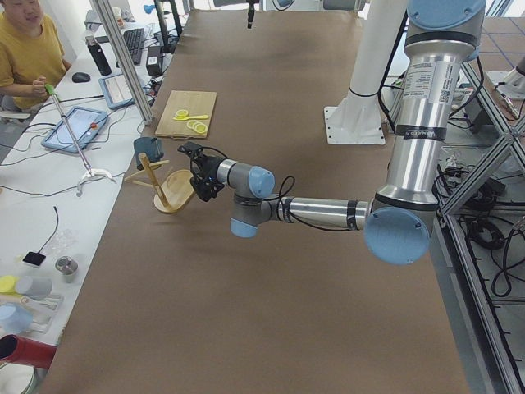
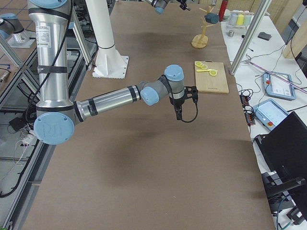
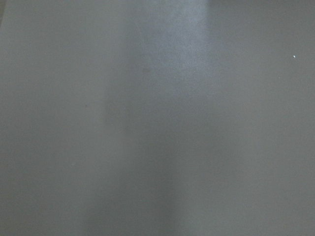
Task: Hang cup on storage rack
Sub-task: 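Release the mug and withdraw the left gripper from the stand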
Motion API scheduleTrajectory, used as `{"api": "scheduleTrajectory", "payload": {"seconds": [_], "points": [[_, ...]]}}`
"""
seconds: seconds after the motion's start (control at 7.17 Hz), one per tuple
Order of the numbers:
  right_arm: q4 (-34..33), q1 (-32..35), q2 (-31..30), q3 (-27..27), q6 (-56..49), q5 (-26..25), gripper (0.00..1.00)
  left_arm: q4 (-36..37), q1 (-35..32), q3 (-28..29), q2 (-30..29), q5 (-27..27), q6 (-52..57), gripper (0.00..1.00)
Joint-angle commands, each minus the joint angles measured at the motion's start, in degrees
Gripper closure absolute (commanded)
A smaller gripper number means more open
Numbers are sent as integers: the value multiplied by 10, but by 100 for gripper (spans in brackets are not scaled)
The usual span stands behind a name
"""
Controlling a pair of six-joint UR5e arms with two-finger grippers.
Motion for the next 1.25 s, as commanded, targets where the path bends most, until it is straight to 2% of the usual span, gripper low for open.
{"api": "scheduleTrajectory", "payload": {"seconds": [0.0,0.14,0.28,0.56,0.7,0.84,0.98,1.12], "points": [[1,7,-1,-7,-2,-17,0,6,-1,18,35,66,252,1],[1,9,-4,-16,-2,-50,0,7,-2,31,47,113,378,1],[1,15,-4,-23,-3,-60,0,10,-2,49,62,132,505,1],[0,36,0,-49,-5,-56,0,92,-17,38,83,129,722,1],[0,55,4,-71,-32,-56,0,138,-20,36,83,114,732,1],[-1,82,5,-91,-70,-52,0,168,-47,36,83,58,732,1],[-1,104,7,-117,-103,-48,0,232,-107,36,75,-50,734,1],[-1,128,5,-145,-148,-21,0,279,-172,35,70,-185,735,1]]}}
